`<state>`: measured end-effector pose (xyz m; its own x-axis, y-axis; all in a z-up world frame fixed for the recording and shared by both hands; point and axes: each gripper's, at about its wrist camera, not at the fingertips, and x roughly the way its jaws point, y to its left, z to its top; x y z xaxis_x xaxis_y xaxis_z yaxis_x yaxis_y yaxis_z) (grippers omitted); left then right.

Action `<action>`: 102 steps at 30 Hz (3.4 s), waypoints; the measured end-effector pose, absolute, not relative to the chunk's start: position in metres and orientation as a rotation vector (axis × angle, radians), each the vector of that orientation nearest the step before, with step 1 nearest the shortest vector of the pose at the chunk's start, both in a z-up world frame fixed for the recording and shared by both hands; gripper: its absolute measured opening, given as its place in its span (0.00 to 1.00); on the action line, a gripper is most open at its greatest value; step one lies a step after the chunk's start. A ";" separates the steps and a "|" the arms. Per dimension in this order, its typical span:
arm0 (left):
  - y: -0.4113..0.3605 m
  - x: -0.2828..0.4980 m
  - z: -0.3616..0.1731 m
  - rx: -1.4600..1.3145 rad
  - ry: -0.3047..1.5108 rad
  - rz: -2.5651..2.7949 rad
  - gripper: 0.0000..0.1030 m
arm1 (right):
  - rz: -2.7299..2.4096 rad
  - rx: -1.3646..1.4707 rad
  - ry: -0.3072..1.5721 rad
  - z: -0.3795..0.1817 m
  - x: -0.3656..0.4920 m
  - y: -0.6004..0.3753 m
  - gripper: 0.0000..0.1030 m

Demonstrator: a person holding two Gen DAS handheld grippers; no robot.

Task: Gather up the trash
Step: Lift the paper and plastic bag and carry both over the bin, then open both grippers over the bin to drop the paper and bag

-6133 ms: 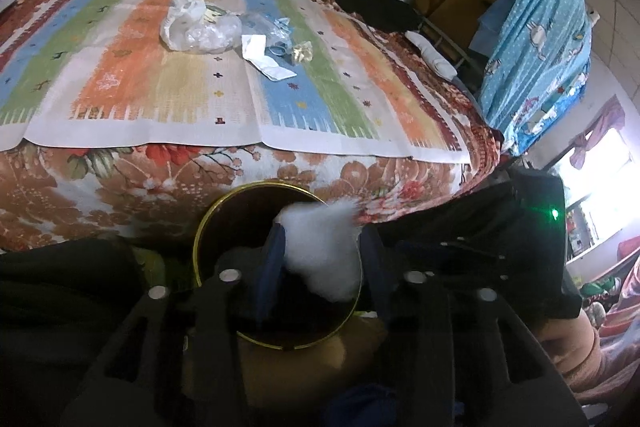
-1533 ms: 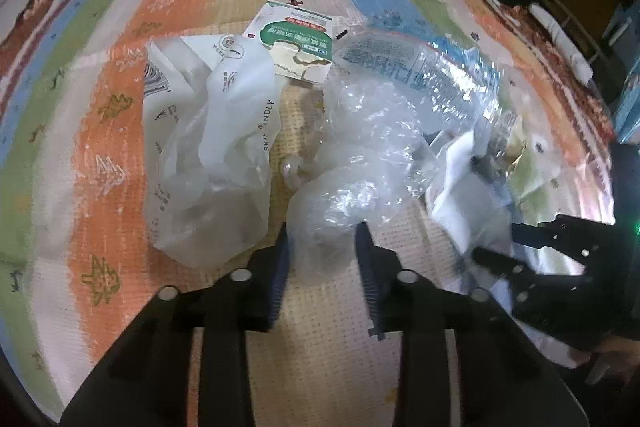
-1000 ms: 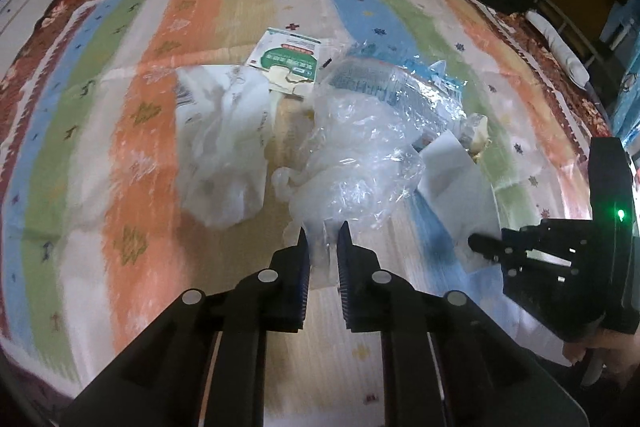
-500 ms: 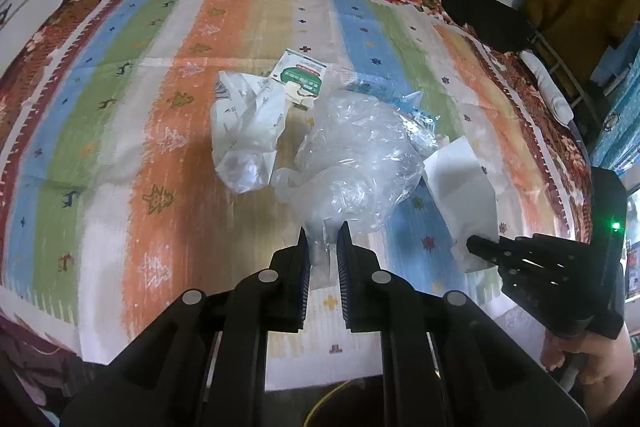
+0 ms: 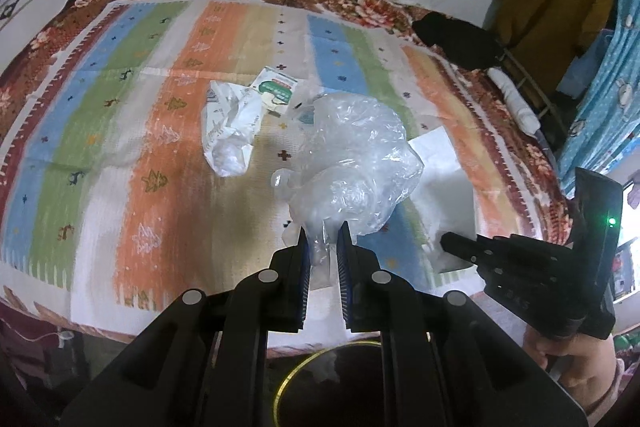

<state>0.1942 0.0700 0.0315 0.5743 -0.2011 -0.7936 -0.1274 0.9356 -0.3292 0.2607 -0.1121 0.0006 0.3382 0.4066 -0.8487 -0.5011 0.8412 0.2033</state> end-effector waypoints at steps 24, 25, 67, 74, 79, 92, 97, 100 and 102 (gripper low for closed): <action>0.049 0.107 0.045 -0.417 0.851 -0.146 0.11 | 0.679 -0.064 0.935 0.034 0.167 -0.140 0.08; 0.048 0.103 0.046 -0.418 0.845 -0.145 0.11 | 0.675 -0.067 0.932 0.033 0.164 -0.140 0.08; 0.003 -0.001 -0.014 -0.409 0.901 -0.243 0.11 | 0.643 -0.077 1.018 -0.031 0.037 -0.183 0.09; -0.002 -0.023 -0.030 -0.385 0.935 -0.203 0.11 | 0.630 -0.075 1.080 -0.048 0.018 -0.185 0.11; -0.008 -0.034 -0.037 -0.390 0.945 -0.218 0.11 | 0.630 -0.071 1.126 -0.059 0.010 -0.182 0.11; -0.015 -0.029 -0.045 -0.384 0.991 -0.224 0.16 | 0.632 -0.050 1.197 -0.070 0.015 -0.180 0.16; -0.018 -0.024 -0.049 -0.371 1.005 -0.217 0.41 | 0.626 -0.035 1.200 -0.070 0.016 -0.181 0.37; -0.015 -0.024 -0.049 -0.383 1.005 -0.206 0.41 | 0.624 -0.027 1.201 -0.070 0.018 -0.182 0.42; -0.014 -0.024 -0.049 -0.387 1.003 -0.199 0.42 | 0.626 -0.022 1.199 -0.069 0.018 -0.183 0.44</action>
<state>-0.0237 -0.0143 -0.0493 0.5270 -0.3369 -0.7803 -0.0142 0.9144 -0.4045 0.0184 -0.1826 -0.0691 0.2168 0.4402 -0.8713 -0.4633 0.8320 0.3051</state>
